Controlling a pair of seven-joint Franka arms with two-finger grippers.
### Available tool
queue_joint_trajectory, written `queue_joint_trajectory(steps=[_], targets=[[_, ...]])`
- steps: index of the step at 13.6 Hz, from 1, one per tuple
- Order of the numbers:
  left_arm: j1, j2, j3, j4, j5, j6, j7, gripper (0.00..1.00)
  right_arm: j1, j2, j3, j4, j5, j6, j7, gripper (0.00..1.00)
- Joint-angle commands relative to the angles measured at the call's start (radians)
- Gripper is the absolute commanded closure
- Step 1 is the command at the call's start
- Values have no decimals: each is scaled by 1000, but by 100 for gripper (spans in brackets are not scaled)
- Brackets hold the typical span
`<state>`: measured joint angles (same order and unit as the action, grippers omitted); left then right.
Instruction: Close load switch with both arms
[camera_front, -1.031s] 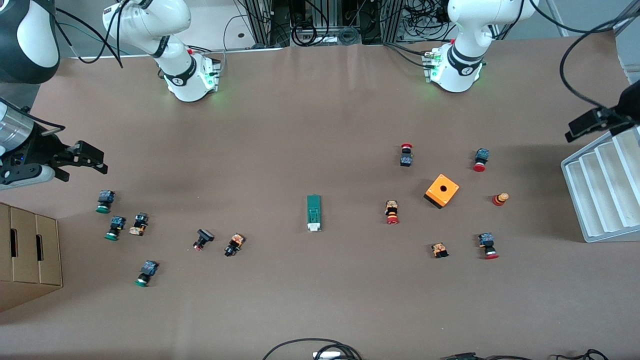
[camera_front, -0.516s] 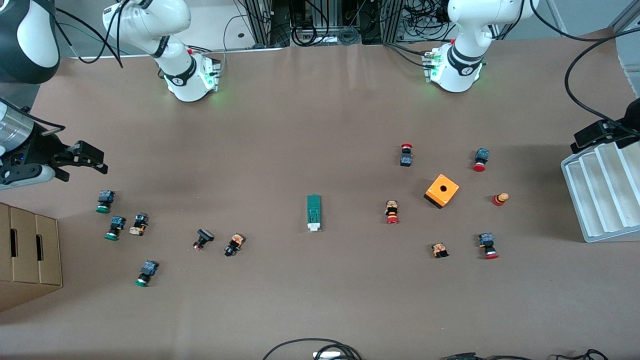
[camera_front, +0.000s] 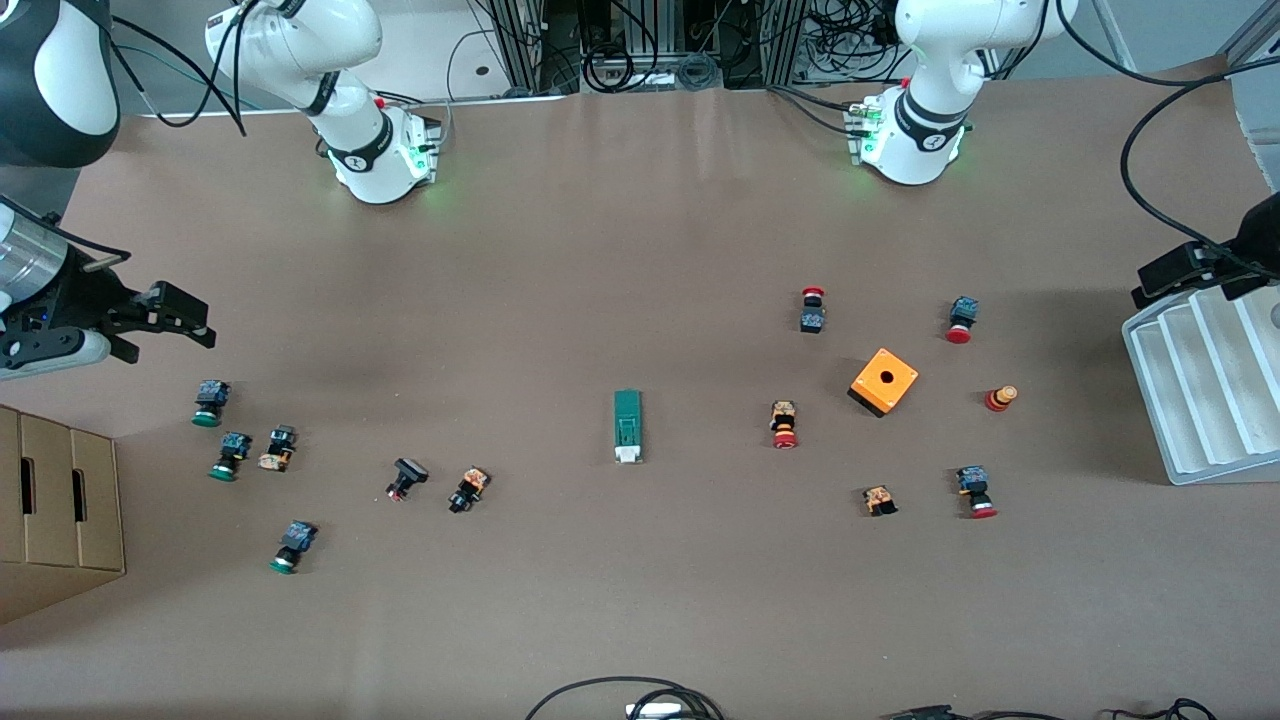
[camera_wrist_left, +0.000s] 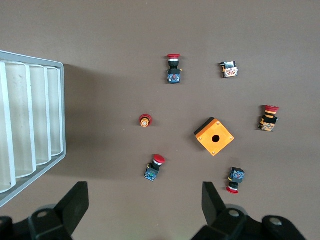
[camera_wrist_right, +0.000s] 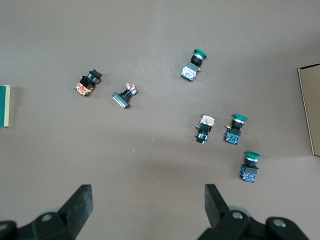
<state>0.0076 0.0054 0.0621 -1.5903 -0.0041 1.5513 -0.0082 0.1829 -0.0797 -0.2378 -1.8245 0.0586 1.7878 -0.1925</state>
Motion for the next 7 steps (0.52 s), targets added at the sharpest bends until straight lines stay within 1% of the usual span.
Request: queue_joint_trajectory(steps=[1, 4, 7], targets=[[2, 15, -21, 26, -14, -5, 2, 0, 12, -17, -8, -12, -22, 5, -7, 0], [3, 33, -21, 53, -8, -7, 7, 0, 12, -17, -8, -12, -22, 8, -5, 0], [0, 35, -21, 55, -8, -8, 7, 0, 12, -17, -6, -13, -22, 12, -5, 0]])
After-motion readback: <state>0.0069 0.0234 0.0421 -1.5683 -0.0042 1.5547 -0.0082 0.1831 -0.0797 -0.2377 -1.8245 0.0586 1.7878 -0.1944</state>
